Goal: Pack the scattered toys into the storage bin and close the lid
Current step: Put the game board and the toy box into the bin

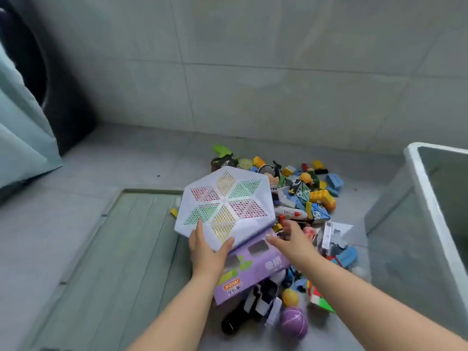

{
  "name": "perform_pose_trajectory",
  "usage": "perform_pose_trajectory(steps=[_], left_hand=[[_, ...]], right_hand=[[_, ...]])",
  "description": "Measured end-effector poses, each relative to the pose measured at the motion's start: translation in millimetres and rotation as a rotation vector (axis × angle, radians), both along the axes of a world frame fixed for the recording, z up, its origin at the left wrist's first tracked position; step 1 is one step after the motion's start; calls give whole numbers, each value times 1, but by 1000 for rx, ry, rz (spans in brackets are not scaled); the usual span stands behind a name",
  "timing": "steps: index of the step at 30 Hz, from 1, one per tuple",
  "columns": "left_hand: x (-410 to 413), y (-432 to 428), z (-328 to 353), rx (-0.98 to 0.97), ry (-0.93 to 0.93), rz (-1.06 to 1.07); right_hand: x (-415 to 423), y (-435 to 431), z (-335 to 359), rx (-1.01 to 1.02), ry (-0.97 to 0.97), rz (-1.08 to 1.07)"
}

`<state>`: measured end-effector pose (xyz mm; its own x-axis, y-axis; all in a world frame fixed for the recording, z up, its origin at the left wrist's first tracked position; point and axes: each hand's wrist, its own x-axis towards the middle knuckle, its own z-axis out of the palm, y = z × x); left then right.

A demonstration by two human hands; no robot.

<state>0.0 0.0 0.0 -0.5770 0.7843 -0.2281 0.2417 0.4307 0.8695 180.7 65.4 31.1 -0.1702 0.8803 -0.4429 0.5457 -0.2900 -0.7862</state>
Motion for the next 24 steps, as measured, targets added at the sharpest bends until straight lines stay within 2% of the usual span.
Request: perform_pose_trajectory(steps=[3, 7, 10, 12, 20, 24], left_hand=[[-1, -2, -12, -25, -19, -40], [-3, -8, -28, -6, -271, 150], [-7, 1, -35, -17, -496, 176], [-10, 6, -36, -11, -534, 152], [-6, -11, -20, 9, -431, -11], [3, -4, -38, -86, -67, -102]], right_hand=[[-12, 0, -17, -42, 35, -107], [-13, -3, -20, -39, 31, -153], [-22, 20, -16, -16, 47, -186], [-33, 30, -15, -7, 70, -198], [-43, 13, 8, -35, 461, -358], [-37, 11, 46, -21, 740, -490]])
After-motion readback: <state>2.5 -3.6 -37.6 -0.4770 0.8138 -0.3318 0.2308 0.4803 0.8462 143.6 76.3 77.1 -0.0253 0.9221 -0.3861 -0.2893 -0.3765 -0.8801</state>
